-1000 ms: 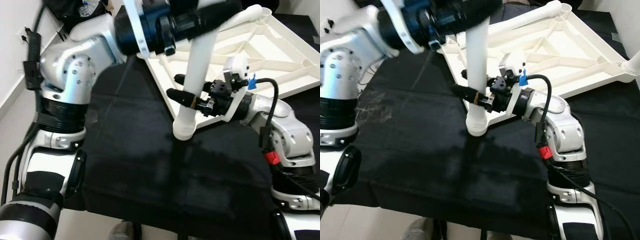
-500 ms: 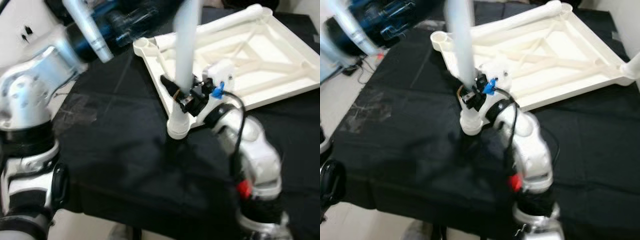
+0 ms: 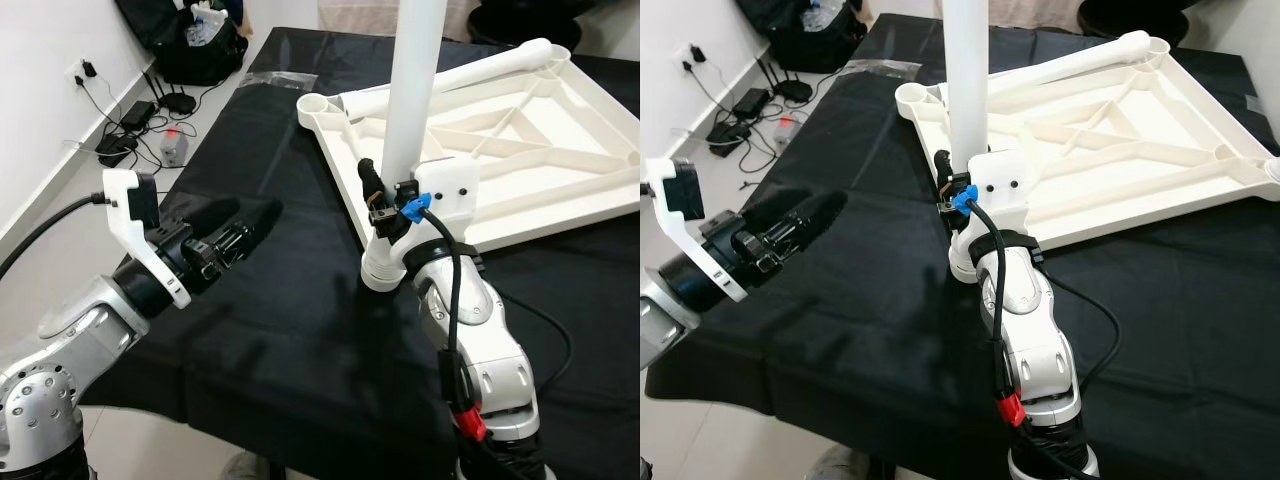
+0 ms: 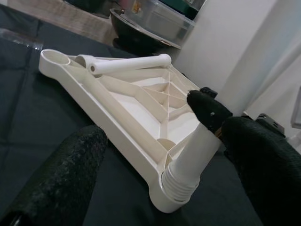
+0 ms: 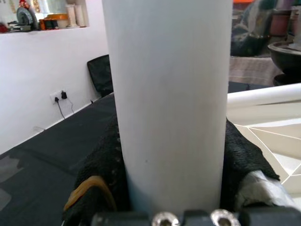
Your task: Building children table
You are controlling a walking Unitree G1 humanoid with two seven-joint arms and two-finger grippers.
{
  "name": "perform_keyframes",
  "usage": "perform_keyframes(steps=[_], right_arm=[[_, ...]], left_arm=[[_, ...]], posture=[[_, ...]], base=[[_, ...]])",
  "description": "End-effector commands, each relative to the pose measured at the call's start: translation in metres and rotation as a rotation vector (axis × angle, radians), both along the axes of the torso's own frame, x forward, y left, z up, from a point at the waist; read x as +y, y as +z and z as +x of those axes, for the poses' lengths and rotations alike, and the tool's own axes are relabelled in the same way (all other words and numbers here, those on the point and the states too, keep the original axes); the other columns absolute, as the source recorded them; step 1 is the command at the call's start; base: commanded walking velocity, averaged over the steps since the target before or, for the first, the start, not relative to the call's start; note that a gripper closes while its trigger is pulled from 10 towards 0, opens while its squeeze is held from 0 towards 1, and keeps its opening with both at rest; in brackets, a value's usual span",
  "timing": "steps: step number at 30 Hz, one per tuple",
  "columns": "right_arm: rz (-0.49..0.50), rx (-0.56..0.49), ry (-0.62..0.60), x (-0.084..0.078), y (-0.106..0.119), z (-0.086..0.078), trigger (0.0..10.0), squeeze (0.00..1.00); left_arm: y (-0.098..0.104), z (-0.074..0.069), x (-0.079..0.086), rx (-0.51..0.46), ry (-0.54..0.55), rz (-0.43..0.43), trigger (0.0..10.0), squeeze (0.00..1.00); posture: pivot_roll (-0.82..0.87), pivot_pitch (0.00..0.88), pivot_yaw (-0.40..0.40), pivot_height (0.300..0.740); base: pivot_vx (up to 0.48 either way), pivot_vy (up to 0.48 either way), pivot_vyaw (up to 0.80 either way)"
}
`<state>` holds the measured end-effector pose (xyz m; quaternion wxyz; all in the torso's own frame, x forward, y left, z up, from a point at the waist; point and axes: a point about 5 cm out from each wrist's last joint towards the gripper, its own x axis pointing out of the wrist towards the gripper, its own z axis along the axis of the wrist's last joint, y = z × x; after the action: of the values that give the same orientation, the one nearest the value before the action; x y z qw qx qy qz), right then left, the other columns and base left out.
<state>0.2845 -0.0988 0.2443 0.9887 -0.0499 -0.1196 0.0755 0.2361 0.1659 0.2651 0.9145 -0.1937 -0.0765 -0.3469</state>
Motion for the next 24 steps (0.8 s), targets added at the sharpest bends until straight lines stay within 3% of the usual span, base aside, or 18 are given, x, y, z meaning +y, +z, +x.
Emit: perform_keyframes(steps=[1, 6, 7, 8, 9, 10, 11, 13, 18, 21, 24], right_arm=[[-0.029, 0.221, -0.104, -0.010, -0.043, 0.005, 0.0, 0.00], [-0.010, 0.218, -0.126, -0.006, -0.042, 0.003, 0.0, 0.00], [0.000, 0.211, -0.120, -0.005, -0.041, 0.003, 0.0, 0.00], [0.000, 0.211, -0.120, -0.005, -0.041, 0.003, 0.0, 0.00], [0.020, 0.202, -0.110, -0.005, -0.040, 0.003, 0.0, 0.00], [0.020, 0.202, -0.110, -0.005, -0.040, 0.003, 0.0, 0.00], [0.027, 0.191, -0.103, -0.005, -0.039, 0.003, 0.0, 0.00], [0.056, 0.170, -0.086, -0.006, -0.037, 0.003, 0.0, 0.00], [0.078, 0.160, -0.082, -0.007, -0.035, 0.004, 0.0, 0.00], [0.122, 0.134, -0.066, -0.006, -0.031, 0.004, 0.0, 0.00], [0.147, 0.117, -0.025, -0.005, -0.029, 0.005, 0.0, 0.00]], left_arm=[[-0.004, -0.004, -0.001, 0.019, 0.003, 0.025, 10.0, 1.00], [-0.024, -0.010, -0.015, 0.082, -0.027, 0.068, 10.0, 1.00], [-0.027, -0.012, -0.019, 0.085, -0.024, 0.084, 10.0, 0.88], [-0.027, -0.012, -0.019, 0.085, -0.024, 0.084, 10.0, 0.88], [-0.027, -0.012, -0.020, 0.076, -0.013, 0.094, 10.0, 0.77], [-0.027, -0.012, -0.020, 0.076, -0.013, 0.094, 10.0, 0.77], [-0.024, -0.011, -0.020, 0.055, -0.002, 0.094, 10.0, 0.53], [0.002, 0.000, -0.021, -0.057, -0.004, 0.087, 10.0, 0.00], [0.029, 0.007, -0.023, -0.159, -0.019, 0.075, 10.0, 0.00], [0.086, 0.019, -0.028, -0.343, -0.068, 0.000, 10.0, 0.00], [0.109, 0.021, -0.035, -0.415, -0.130, -0.031, 10.0, 0.00]], posture=[[0.05, 0.223, 0.019, 0.740], [0.04, 0.224, 0.027, 0.740], [0.03, 0.226, 0.031, 0.740], [0.03, 0.226, 0.031, 0.740], [0.03, 0.221, 0.032, 0.740], [0.03, 0.221, 0.032, 0.740], [0.03, 0.219, 0.032, 0.740], [0.03, 0.210, 0.036, 0.740], [0.03, 0.207, 0.040, 0.740], [0.03, 0.198, 0.051, 0.740], [0.03, 0.195, 0.058, 0.740]], base=[[0.000, 0.000, 0.00], [0.000, 0.000, 0.00], [0.000, 0.000, 0.00], [0.000, 0.000, 0.00], [0.000, 0.000, 0.00], [0.000, 0.000, 0.00], [0.000, 0.000, 0.00], [0.000, 0.000, 0.00], [0.000, 0.000, 0.00], [0.000, 0.000, 0.00], [0.000, 0.000, 0.00]])
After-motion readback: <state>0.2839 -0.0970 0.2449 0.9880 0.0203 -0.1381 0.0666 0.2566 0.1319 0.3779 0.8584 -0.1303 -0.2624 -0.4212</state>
